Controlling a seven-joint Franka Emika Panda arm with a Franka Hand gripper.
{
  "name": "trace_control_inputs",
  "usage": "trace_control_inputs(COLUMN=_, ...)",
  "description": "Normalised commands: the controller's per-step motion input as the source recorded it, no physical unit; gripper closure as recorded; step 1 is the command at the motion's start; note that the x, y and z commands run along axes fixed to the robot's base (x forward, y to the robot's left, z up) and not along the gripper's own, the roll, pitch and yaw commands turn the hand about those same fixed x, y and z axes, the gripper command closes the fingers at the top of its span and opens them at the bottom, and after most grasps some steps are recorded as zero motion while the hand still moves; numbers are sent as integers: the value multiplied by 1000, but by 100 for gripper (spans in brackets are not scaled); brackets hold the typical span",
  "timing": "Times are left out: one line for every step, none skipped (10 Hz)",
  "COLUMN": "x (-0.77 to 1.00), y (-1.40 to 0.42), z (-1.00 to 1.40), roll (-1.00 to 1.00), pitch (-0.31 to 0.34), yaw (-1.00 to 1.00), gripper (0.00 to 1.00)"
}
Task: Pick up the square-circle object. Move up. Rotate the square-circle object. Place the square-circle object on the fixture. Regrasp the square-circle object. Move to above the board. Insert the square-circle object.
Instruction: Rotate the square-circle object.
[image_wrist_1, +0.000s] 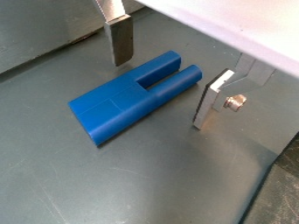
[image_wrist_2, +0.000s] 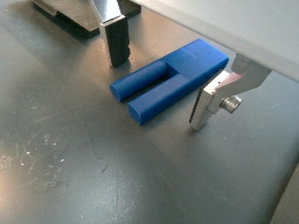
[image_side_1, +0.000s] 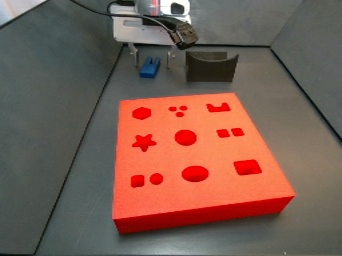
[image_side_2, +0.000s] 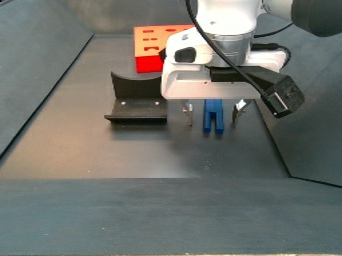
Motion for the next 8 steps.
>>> trace_control_inputs(x=19, y=35, z=-158, roll=-217, pitch=-141, yaw=-23, gripper=0)
trace_control_inputs(x=19, y=35, z=-158, roll=-217, pitch=-141, yaw=-23, gripper=0)
trace_control_inputs(x=19, y=35, z=-158, roll=-217, pitch=-141, yaw=-23, gripper=0)
trace_control_inputs(x=19, y=35, z=-158, roll=-217, pitch=-141, yaw=-23, gripper=0)
trace_control_inputs(x=19, y=35, z=-158, roll=-217, pitch=-141, yaw=-23, gripper=0)
trace_control_inputs(x=19, y=35, z=-158, roll=-217, pitch=-141, yaw=-23, gripper=0)
trace_control_inputs(x=19, y=35, z=-158, roll=-217, pitch=-141, yaw=-23, gripper=0)
trace_control_inputs(x=19, y=35, z=-158, roll=-217, pitch=-141, yaw=-23, gripper=0)
